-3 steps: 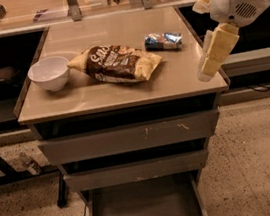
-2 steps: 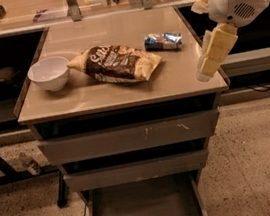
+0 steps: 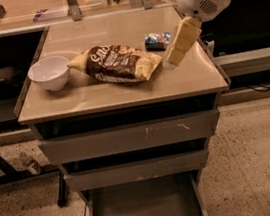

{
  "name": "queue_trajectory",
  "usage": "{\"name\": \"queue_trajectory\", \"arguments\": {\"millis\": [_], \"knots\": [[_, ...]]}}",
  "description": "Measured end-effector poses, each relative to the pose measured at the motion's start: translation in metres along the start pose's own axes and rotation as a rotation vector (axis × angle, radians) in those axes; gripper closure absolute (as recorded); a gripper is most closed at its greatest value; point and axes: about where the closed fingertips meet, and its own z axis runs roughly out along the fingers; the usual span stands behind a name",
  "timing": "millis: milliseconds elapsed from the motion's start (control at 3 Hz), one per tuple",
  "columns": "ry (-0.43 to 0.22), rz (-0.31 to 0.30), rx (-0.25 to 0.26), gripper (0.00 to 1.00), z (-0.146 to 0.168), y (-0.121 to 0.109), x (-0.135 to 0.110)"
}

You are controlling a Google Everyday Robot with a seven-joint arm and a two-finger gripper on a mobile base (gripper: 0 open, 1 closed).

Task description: Place brown chip bag into bottom drawer

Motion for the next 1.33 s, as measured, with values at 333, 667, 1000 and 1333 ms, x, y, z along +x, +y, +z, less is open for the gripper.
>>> {"name": "queue_trajectory", "arguments": {"millis": [333,667,1000,1333], "knots": [[-0.103,0.024,0.000,0.00,0.030,-0.029,-0.035],[-0.136,0.042,-0.015,0.00,0.054,-0.045,-0.058],[-0.090,0.068,-0.037,0.00,0.086,-0.049,-0.059],[-0.027,0.086,-0.059,0.00,0.115,-0.046,-0.051]]}}
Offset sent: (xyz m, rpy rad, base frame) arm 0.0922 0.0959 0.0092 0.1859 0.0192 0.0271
